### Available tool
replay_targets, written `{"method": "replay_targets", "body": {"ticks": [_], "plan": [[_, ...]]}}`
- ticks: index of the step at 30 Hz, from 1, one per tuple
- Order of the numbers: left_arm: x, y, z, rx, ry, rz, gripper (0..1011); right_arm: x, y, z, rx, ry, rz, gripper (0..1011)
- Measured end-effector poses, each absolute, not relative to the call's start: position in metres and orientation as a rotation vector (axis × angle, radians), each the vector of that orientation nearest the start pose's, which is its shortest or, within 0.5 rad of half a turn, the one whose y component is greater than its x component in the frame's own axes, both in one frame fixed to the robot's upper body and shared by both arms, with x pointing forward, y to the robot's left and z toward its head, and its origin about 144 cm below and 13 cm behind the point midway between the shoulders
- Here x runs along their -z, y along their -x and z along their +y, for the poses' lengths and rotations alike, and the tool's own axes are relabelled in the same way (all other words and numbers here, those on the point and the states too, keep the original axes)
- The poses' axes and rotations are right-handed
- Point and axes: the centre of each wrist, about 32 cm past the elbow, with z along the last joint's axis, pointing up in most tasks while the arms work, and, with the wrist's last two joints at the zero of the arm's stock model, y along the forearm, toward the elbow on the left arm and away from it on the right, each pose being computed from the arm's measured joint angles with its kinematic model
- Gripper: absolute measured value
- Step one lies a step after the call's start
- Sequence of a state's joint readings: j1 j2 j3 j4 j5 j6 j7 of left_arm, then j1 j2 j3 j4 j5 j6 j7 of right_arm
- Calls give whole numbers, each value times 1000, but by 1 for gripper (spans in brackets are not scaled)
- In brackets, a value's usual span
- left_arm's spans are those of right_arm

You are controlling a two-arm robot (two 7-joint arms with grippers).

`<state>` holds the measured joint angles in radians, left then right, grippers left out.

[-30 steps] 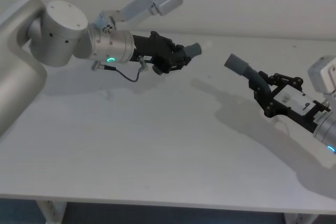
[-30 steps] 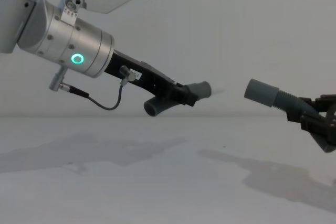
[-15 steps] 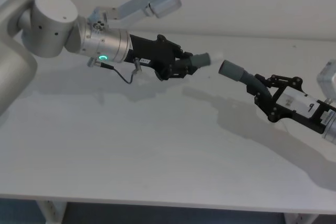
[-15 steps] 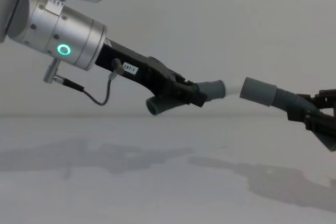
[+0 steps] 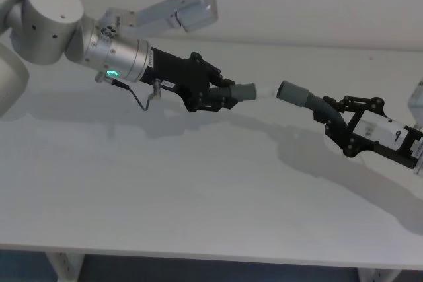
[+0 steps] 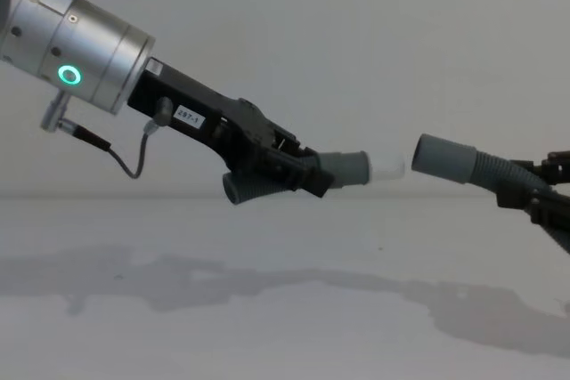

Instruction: Use both hands to pick up one end of the pipe from the table, align the ends, and insert them.

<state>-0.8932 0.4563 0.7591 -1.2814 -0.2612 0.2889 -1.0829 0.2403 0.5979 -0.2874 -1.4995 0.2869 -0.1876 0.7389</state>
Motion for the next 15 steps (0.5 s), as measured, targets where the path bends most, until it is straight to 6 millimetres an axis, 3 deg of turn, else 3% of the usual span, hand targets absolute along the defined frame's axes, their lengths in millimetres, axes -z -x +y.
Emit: {"method": "replay_targets", "body": {"ticks": [15], "plan": [[-1343, -616, 215, -88, -556, -243, 347, -1211, -514, -344, 521, 213, -355, 262]]}}
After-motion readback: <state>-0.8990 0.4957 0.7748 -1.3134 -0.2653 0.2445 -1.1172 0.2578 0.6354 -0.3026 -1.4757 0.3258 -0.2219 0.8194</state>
